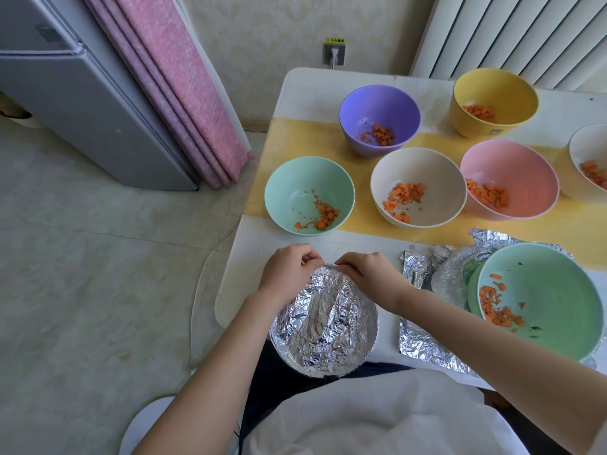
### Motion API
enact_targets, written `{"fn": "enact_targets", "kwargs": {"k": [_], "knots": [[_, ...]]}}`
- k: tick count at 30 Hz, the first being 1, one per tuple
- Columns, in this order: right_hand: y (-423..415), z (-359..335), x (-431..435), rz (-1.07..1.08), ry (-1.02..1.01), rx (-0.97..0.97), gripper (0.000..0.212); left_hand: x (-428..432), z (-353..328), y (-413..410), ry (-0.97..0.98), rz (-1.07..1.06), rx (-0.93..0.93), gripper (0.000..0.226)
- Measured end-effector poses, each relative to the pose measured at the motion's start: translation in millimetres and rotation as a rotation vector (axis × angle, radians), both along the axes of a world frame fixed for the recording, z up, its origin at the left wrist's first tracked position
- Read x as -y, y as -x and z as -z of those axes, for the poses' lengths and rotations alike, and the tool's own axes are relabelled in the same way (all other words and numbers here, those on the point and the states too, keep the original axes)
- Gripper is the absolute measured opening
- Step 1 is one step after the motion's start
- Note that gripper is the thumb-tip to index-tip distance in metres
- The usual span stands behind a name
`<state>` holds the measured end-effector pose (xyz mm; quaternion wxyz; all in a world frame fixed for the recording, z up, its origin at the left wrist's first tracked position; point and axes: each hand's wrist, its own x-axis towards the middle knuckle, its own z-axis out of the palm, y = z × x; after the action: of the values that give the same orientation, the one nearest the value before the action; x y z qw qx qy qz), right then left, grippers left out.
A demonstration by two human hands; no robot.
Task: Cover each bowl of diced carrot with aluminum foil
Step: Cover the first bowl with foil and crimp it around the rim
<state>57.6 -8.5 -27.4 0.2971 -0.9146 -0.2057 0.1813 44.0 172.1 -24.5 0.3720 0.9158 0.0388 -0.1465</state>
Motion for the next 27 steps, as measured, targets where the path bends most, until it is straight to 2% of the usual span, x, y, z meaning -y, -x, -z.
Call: {"fn": "enact_targets", "kwargs": {"k": [6, 12, 16, 20, 27], "knots": [[-11, -3, -3, 0.019, 0.023, -0.079, 0.023, -2, 0, -3, 0.001, 0.002, -0.096, 0.013], [2, -8, -18, -0.135, 0.216, 0.063, 0.031, 0, 1, 2, -0.035, -0.026, -0.018, 0.019], [-1, -7, -20, -0.210, 0.322, 0.146, 0.023, -2, 2, 6, -0.021, 0.002, 0.014, 0.020], [-4, -4, -20, -0.200, 0.329, 0.144, 0.019, -10, 3, 15, 0.202, -0.116, -0.027, 0.026], [-6, -3, -24, -0.184, 0.355, 0.098, 0.021, -13, 13, 49, 0.109, -0.218, 0.109, 0.020]]}}
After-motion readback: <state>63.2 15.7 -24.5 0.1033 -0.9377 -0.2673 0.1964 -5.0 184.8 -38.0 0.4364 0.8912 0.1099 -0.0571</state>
